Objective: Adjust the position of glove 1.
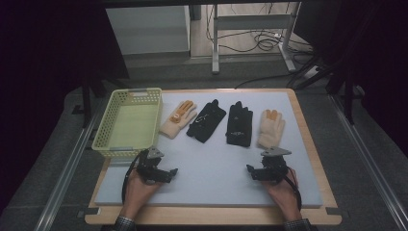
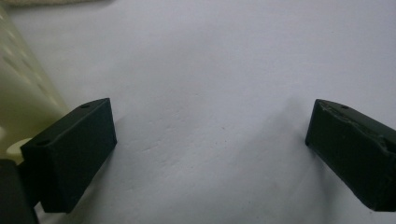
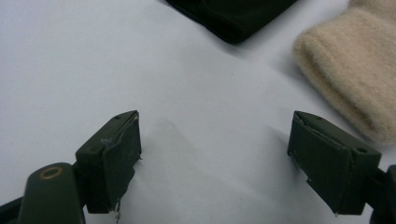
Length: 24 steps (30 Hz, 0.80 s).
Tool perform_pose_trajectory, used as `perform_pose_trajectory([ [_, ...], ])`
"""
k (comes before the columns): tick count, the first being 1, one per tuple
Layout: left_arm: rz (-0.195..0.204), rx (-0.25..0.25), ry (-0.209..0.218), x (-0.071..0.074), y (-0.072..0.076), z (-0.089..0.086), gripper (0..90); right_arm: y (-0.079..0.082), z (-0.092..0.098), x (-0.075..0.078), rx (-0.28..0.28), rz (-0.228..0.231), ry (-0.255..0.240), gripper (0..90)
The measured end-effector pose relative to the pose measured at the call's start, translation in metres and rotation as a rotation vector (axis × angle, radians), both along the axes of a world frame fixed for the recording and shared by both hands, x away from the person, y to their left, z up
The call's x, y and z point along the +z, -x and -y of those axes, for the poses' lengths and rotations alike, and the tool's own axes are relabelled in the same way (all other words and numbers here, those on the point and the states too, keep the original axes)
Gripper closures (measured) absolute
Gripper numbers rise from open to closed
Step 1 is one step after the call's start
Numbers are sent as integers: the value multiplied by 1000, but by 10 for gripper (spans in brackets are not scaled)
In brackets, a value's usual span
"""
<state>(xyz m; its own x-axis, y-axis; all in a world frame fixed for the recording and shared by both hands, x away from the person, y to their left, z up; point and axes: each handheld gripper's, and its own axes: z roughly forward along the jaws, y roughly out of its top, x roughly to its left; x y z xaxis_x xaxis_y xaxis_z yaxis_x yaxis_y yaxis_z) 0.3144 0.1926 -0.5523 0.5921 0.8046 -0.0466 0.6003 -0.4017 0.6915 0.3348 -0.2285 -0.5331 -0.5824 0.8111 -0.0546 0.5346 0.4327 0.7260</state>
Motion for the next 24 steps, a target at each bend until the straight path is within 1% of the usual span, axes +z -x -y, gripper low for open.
perform_pose_trajectory([
  [14, 2, 3, 3, 0, 0, 0, 18, 0, 0, 0, -2, 1, 1, 171],
  [24, 4, 4, 6, 0, 0, 0, 20, 0, -1, 1, -10, -9, 2, 171],
])
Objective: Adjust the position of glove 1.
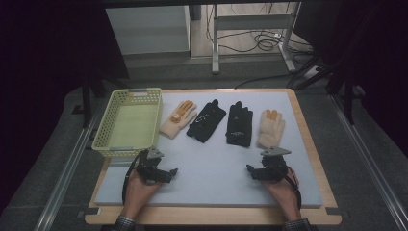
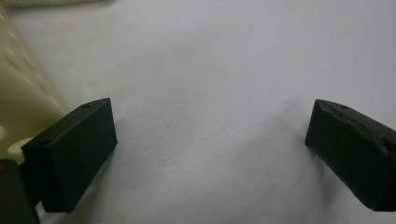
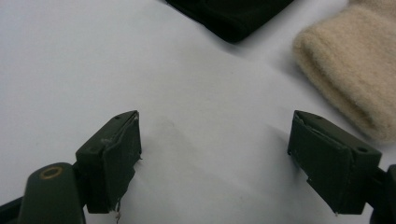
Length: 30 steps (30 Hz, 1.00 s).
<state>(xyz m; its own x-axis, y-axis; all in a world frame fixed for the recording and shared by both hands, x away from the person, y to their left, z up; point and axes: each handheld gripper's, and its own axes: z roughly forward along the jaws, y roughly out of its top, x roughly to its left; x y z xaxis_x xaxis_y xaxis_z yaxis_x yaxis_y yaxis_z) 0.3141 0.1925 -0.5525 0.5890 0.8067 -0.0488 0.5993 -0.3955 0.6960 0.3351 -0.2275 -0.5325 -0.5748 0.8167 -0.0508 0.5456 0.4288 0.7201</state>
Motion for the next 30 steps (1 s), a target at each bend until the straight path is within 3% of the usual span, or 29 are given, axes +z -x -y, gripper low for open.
perform_pose_trajectory([
  [9, 1, 0, 0, 0, 0, 0, 20, -2, -6, 4, -5, -11, -26, 200],
  [13, 2, 1, 0, 0, 0, 0, 20, -6, -17, 9, 14, -3, -20, 206],
  [16, 1, 0, 0, 0, 0, 0, 20, -13, -26, 14, 31, -13, -46, 207],
  [30, 1, -1, 0, 0, 0, 0, 20, -39, -63, 25, 95, -13, -30, 212],
])
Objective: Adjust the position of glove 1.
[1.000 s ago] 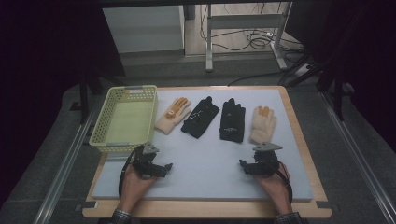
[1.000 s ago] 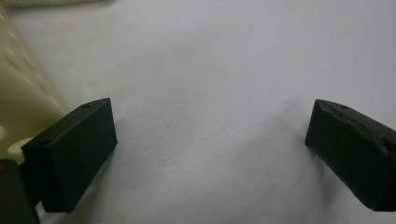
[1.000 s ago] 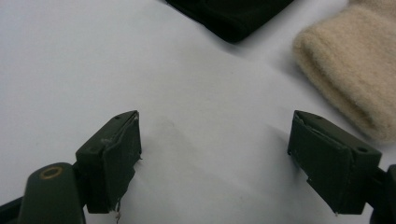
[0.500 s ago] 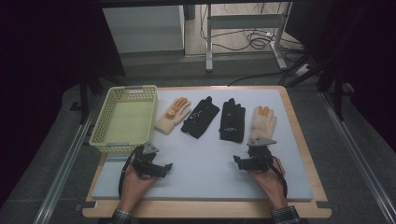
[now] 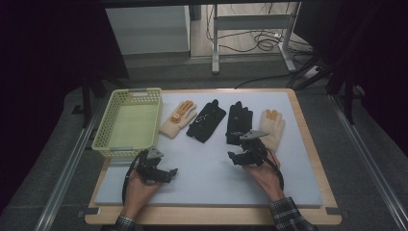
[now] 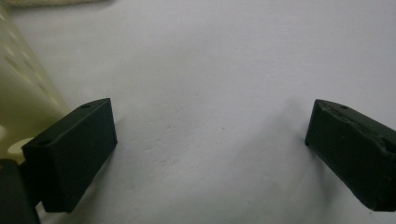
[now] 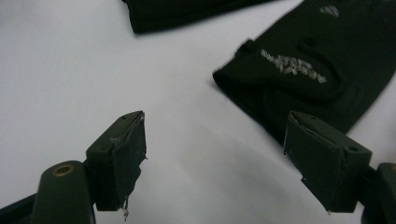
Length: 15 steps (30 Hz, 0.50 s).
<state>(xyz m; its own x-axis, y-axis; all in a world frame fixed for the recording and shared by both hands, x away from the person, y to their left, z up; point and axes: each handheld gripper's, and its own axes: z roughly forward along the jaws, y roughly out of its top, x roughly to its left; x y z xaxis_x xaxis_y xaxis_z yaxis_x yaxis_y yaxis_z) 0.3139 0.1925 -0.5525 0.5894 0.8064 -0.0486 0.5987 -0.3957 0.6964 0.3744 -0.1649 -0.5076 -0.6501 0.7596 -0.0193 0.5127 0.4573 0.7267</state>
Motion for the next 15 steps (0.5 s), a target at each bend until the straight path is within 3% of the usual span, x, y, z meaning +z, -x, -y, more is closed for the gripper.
perform_pose_trajectory([
  [4, -1, 0, 0, 0, 0, 0, 20, -11, -9, 2, 18, 14, 2, 246],
  [7, 1, -2, -2, 0, 0, 0, 20, -25, -17, 1, 26, -10, -25, 310],
  [15, -1, 0, 0, 0, 0, 0, 20, -47, -37, 4, 46, 0, -14, 402],
])
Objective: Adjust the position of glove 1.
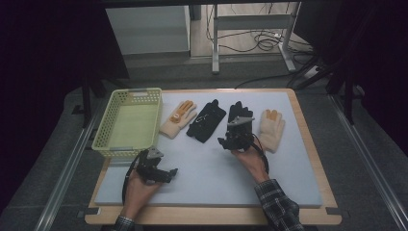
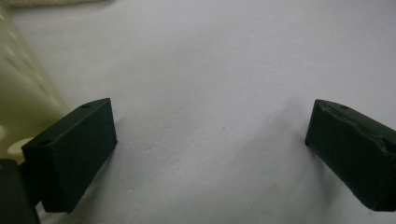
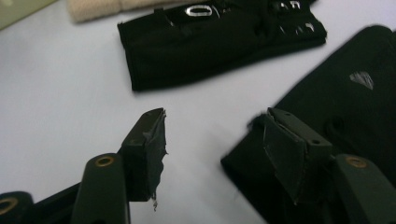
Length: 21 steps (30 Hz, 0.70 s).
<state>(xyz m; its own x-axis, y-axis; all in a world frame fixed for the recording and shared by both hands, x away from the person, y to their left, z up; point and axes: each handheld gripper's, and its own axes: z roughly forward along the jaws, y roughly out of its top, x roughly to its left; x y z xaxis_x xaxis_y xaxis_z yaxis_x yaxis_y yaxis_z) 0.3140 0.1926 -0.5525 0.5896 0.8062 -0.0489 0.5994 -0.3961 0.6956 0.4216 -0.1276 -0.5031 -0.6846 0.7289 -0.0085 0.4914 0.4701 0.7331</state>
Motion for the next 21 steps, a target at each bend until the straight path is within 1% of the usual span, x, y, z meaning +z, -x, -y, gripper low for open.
perform_pose_trajectory([
  [1, 0, 0, 0, 0, 0, 0, 20, -6, -6, 0, 2, 8, 1, 431],
  [3, 0, 0, 0, 0, 0, 0, 20, -13, -12, 0, 5, 5, -7, 461],
  [4, 0, 0, 0, 0, 0, 0, 20, -13, -12, 0, 5, 5, -7, 461],
  [5, 0, 0, 0, 0, 0, 0, 20, -19, -18, -1, 12, 1, -3, 509],
  [7, 0, 0, 0, 0, 0, 0, 20, -23, -24, -1, 19, 8, -4, 542],
  [8, 0, 0, 0, 0, 0, 0, 20, -23, -24, -1, 19, 8, -4, 542],
  [10, 0, 0, 0, 0, 0, 0, 20, -28, -31, 0, 22, 16, 4, 565],
  [12, 0, 0, 0, 0, 0, 0, 19, -32, -36, 0, 28, 18, 11, 566],
  [13, 0, 1, 1, 0, 0, 0, 20, -38, -41, -1, 28, 25, 22, 564],
  [14, 0, 1, 1, 0, 0, 0, 20, -38, -41, -1, 28, 25, 22, 564],
  [15, 0, 1, 0, 0, 0, 0, 19, -43, -45, -1, 20, 24, 29, 535],
  [17, -1, -3, -5, 0, 0, 0, 19, -49, -49, -2, 7, 24, 21, 474],
  [18, -2, -3, -5, 0, 0, 0, 19, -49, -49, -2, 7, 24, 21, 474],
  [19, -2, -3, -5, 0, 0, 0, 19, -51, -52, -3, 2, 22, 24, 439],
  [20, -2, -3, -5, 0, 0, 0, 19, -56, -56, -5, -3, 23, 31, 368],
  [21, -2, -3, -5, 0, 0, 0, 19, -59, -59, -6, -6, 20, 33, 335],
])
